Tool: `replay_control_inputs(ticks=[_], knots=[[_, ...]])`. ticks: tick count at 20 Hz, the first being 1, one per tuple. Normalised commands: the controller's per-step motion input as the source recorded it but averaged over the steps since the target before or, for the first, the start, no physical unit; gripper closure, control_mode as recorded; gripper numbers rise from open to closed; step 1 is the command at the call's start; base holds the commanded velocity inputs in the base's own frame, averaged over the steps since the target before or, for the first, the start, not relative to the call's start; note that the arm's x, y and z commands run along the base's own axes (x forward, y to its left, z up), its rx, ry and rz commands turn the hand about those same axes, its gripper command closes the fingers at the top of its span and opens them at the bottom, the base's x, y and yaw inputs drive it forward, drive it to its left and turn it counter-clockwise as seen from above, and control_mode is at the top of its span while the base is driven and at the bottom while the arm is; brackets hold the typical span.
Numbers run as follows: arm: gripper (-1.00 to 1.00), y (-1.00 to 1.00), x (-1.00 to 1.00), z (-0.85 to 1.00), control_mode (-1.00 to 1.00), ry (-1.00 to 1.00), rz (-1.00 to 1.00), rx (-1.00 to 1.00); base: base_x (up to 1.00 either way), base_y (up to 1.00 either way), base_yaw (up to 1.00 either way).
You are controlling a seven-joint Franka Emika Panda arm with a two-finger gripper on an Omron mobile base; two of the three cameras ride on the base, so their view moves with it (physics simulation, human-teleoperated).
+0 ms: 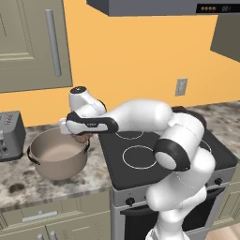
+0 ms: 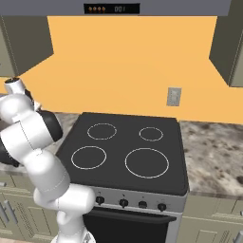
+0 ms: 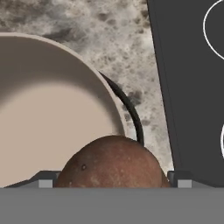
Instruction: Turn on the sink faucet. Then move the potato from the counter to the sink. Turn off the sink. Move the vegetable from the sink to the pot next to the stove. Finally move the pot to the front left burner.
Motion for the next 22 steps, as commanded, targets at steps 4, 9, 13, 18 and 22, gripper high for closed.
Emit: replay_control_inputs(ticks=[4,9,13,18,22], knots=[[1.00,0.38,-0.11,0.11,-1.00,0.00,0.00,0.00,0.00,0.00,0.00],[1.00,0.25,-0.01,-0.08,-1.00,0.03,0.01,-0.01,0.00,0.00,0.00],[1.00,0.22,0.00,-0.37,-1.00,0.01,0.00,-0.07,0.00,0.00,0.00],[1.00,0.28,0.00,-0.30,-1.00,0.00,0.00,-0.07,0.00,0.00,0.00],[1.00,0.25,0.00,-0.18,-1.00,0.01,0.00,-0.07,0.00,0.00,0.00]])
